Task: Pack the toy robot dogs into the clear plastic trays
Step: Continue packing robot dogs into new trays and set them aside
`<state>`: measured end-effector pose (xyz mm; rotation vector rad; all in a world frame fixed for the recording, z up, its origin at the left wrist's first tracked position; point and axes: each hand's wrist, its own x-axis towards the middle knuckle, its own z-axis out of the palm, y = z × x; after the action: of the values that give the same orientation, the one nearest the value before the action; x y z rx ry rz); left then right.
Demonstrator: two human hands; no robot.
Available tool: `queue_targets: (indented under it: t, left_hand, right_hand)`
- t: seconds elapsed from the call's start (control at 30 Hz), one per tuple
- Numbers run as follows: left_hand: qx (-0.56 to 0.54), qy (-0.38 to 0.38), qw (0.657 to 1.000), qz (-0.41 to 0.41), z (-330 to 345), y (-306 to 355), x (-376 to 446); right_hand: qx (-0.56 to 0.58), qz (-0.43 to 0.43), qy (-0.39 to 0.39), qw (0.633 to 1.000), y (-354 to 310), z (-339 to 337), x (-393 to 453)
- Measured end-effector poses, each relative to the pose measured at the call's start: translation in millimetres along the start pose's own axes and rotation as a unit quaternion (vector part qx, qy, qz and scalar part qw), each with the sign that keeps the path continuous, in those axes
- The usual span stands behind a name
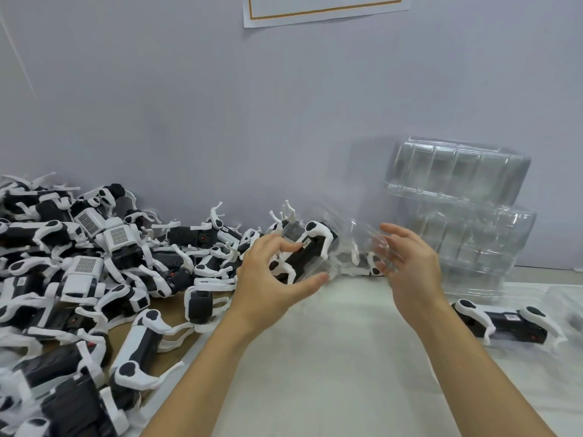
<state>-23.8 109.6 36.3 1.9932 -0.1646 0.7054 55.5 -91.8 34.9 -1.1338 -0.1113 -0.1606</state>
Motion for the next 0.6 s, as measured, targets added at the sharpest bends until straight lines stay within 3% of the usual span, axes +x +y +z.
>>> queue_targets:
  t: [0.1, 0.2, 0.27, 0.37, 0.47, 0.6]
  left_hand:
    - [-0.013, 0.004, 1.000, -0.001, -1.7, 1.3, 0.1]
    - [0.126, 0.009, 0.992, 0.029, 0.2, -2.6, -0.7]
    - [0.229, 0.004, 0.971, 0.066, 0.3, -3.9, -2.3]
    - [0.322, -0.020, 0.939, 0.122, 2.2, -4.1, -5.0]
    - [0.378, -0.049, 0.913, 0.147, 7.1, 0.1, -7.0]
    - [0.406, -0.061, 0.900, 0.149, 9.3, 0.8, -8.7]
  right_hand:
    - [-0.017, -0.001, -0.026, 1.000, 0.3, 3.2, -2.1]
    - [-0.032, -0.017, -0.032, 0.999, -0.7, 6.1, -5.0]
    - [-0.084, -0.077, -0.021, 0.993, -2.5, 7.4, -8.1]
    - [-0.242, -0.193, -0.062, 0.949, -8.9, 12.3, -14.2]
    - [-0.366, -0.205, -0.145, 0.896, -10.1, 19.8, -18.2]
    - [-0.440, -0.220, -0.155, 0.857, -5.1, 21.7, -19.0]
